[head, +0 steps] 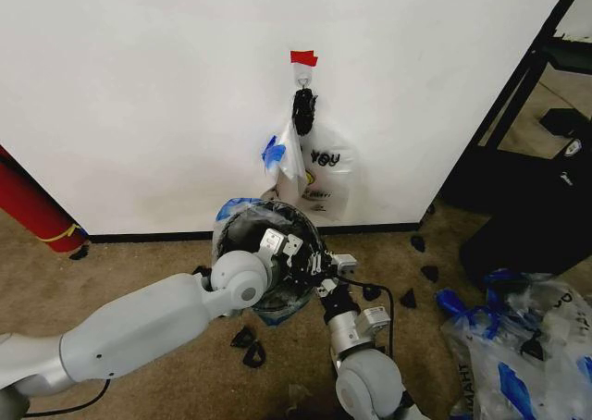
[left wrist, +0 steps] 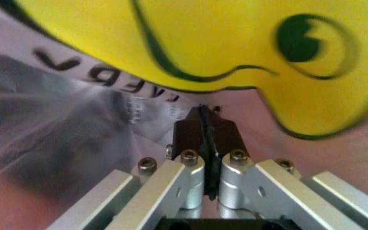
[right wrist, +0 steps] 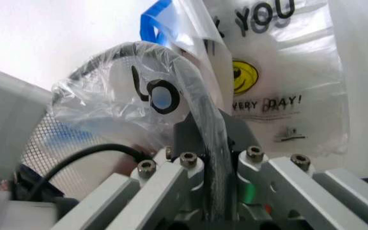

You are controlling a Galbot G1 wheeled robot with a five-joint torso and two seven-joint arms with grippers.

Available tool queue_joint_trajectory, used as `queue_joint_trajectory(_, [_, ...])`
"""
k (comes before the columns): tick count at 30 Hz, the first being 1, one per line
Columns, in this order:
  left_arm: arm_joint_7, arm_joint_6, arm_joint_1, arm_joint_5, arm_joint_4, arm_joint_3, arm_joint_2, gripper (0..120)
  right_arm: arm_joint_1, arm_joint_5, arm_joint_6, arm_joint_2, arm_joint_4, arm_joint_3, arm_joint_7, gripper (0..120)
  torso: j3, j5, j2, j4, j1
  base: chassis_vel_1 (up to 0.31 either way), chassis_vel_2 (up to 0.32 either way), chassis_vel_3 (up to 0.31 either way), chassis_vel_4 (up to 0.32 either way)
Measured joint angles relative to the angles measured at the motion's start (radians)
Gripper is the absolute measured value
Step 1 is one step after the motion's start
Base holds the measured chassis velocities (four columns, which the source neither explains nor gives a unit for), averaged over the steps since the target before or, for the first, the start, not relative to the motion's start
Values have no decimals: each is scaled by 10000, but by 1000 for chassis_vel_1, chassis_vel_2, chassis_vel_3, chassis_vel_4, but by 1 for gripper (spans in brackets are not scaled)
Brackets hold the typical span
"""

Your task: Pick up the garbage bag from the wall and place it over the trash bin.

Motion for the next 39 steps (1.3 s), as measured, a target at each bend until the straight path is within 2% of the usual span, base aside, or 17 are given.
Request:
queue_joint_trajectory(6, [-112, -96, 42, -49, 65, -171, -14, 0, -6, 20, -5, -7, -9, 34, -1, 0, 0, 0, 0, -1, 0, 0, 0, 0, 0])
queue_joint_trajectory(10, [-628, 164, 280, -632, -1132, -668, 465, 0, 186, 290, -7, 40, -356, 207, 114, 0, 0, 0, 0, 1, 0, 0, 0, 0, 0])
queue_joint_trajectory(11, [-628, 164, 280, -632, -1132, -668, 465, 0, 186, 290, -7, 40, -356, 207, 114, 0, 0, 0, 0, 1, 0, 0, 0, 0, 0])
queue_joint_trajectory(14, [-892, 327, 437, -1073, -1869, -950, 701, 0, 282, 496, -60, 65, -518, 265, 174, 0, 0, -1, 0, 0, 0, 0, 0, 0, 0])
queue_joint_trajectory(17, [-1021, 462, 825, -1425, -2907, -1516, 1118, 0, 354, 707, -99, 80, -649, 354, 257, 0, 0, -1, 0, -2, 0, 0, 0, 0, 0])
queue_joint_trajectory(18, [-1021, 462, 825, -1425, -2907, -1516, 1118, 0, 354, 707, -99, 80, -649, 354, 257, 0, 0, -1, 0, -2, 0, 0, 0, 0, 0])
queue_joint_trajectory(22, [-830, 371, 1676, -1451, -3784, -2629, 1756, 0, 332, 929, -145, 87, -615, 414, 319, 0, 0, -3, 0, 0, 0, 0, 0, 0, 0])
queue_joint_trajectory(24, [-392, 81, 2482, -1063, -4522, -3849, 2359, 0, 273, 1198, -200, 85, -528, 537, 417, 0, -1, -2, 0, 3, 0, 0, 0, 0, 0])
queue_joint_trajectory(26, [-307, 27, 2638, -956, -4652, -4104, 2461, 0, 257, 1249, -210, 85, -506, 566, 436, 0, -1, 0, 0, 4, 0, 0, 0, 0, 0])
queue_joint_trajectory(30, [-169, -58, 3952, 315, -5228, -5745, 2826, 1, 196, 1435, -257, 139, -358, 704, 509, 0, -1, -2, 0, -2, 0, 0, 0, 0, 0])
queue_joint_trajectory(33, [116, -82, 5050, 2210, -5650, -6832, 3037, 15, 140, 1444, -266, 146, -304, 761, 515, 0, -1, -2, 0, 3, 0, 0, 0, 0, 0])
queue_joint_trajectory(34, [116, -82, 5050, 2210, -5650, -6832, 3037, 15, 140, 1444, -266, 146, -304, 761, 515, 0, -1, -2, 0, 3, 0, 0, 0, 0, 0])
queue_joint_trajectory(36, [389, -92, 5685, 3704, -5887, -7135, 3149, 23, 111, 1443, -268, 118, -302, 787, 520, 0, -1, -1, 0, 0, 0, 0, 0, 0, 0])
queue_joint_trajectory(39, [924, -43, 6596, 6252, -6047, -7122, 3058, 38, 134, 1361, -274, 128, -335, 796, 532, 0, -1, -1, 0, 0, 0, 0, 0, 0, 0])
